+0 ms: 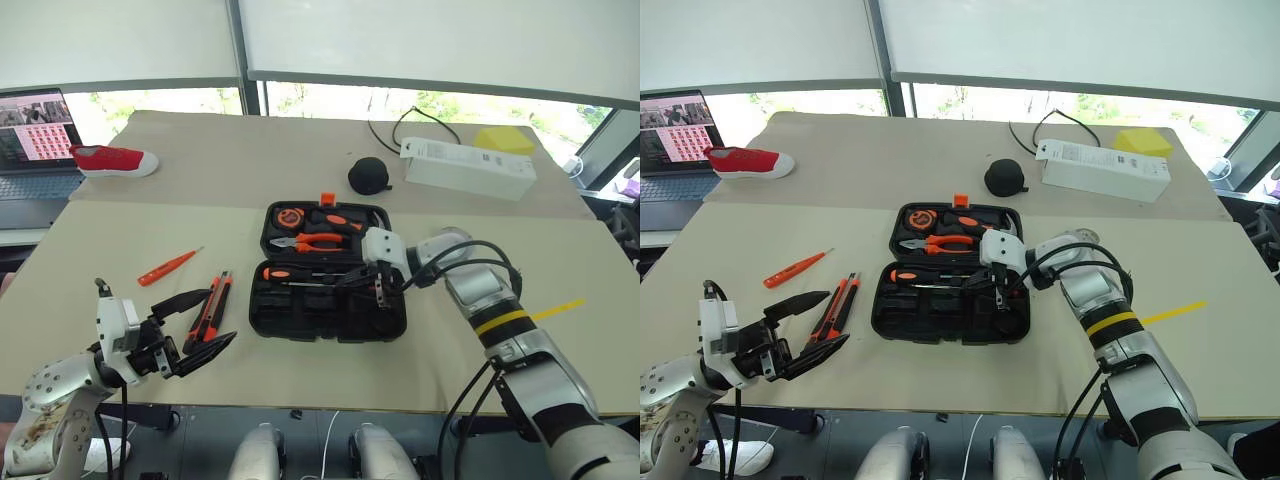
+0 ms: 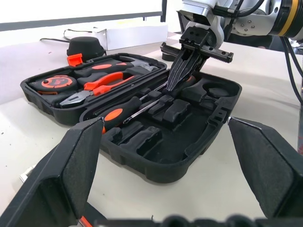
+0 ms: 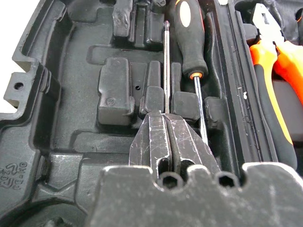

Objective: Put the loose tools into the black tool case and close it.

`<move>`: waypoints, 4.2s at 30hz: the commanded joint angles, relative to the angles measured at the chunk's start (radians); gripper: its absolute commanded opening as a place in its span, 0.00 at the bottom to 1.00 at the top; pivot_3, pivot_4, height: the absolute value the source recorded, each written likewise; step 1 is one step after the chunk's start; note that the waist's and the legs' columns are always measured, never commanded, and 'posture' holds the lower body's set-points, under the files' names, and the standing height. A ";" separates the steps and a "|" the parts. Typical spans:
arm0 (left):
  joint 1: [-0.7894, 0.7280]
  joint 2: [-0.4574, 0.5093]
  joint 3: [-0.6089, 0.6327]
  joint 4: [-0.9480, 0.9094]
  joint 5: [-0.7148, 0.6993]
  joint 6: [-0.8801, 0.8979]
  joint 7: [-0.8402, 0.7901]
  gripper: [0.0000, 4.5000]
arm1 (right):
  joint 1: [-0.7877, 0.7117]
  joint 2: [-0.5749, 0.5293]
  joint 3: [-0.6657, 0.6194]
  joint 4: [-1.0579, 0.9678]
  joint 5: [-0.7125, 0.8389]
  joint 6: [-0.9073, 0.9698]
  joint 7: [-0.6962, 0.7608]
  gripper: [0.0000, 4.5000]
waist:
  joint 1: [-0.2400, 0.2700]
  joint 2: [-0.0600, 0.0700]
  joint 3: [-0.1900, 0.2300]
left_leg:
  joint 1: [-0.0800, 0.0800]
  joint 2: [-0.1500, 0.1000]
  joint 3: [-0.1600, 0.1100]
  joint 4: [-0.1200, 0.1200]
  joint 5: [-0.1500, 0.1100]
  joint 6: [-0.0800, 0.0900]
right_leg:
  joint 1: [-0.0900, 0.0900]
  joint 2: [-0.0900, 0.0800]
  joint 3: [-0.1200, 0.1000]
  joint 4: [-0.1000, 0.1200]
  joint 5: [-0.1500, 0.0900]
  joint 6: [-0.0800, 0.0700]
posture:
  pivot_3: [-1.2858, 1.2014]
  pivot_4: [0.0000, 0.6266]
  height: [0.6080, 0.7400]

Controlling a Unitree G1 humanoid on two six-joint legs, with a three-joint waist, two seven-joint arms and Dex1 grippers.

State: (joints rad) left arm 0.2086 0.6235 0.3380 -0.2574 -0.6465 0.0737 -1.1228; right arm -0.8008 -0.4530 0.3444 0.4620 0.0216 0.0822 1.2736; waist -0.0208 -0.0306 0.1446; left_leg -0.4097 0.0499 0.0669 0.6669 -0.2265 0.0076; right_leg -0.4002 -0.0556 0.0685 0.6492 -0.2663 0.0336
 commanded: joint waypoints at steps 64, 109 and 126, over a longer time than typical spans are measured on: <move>-0.937 0.214 -0.185 1.153 0.386 -0.107 -0.208 0.11 | 0.827 -0.164 -0.576 -0.879 0.560 0.001 -0.265 1.00 | 0.018 -0.010 0.003 | -0.007 -0.002 0.001 -0.004 0.001 -0.003 | -0.004 0.002 -0.001 0.000 -0.002 0.001 | 0.52 0.24 1.00; -0.945 0.027 -0.779 0.409 0.661 0.336 -0.227 0.11 | 0.904 -0.256 -0.603 -0.866 0.556 0.033 -0.249 1.00 | 0.021 -0.010 0.004 | -0.012 0.000 -0.005 0.011 0.001 -0.002 | -0.003 0.007 0.000 0.004 -0.001 0.003 | 0.52 0.24 1.00; -0.929 0.021 -0.508 0.481 0.454 0.052 -0.257 0.65 | 0.874 -0.254 -0.576 -0.848 0.562 0.053 -0.244 1.00 | 0.023 -0.010 0.004 | -0.013 0.000 -0.005 0.012 0.001 -0.002 | -0.004 0.007 0.000 0.007 -0.001 0.003 | 0.52 0.24 1.00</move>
State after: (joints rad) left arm -0.7080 0.6476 -0.1871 0.2040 -0.1964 0.1672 -1.3976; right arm 0.0890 -0.7090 -0.2196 -0.3760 0.5724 0.1356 1.0306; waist 0.0021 -0.0403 0.1483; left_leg -0.4222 0.0495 0.0618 0.6791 -0.2255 0.0053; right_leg -0.4040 -0.0488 0.0689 0.6557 -0.2669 0.0364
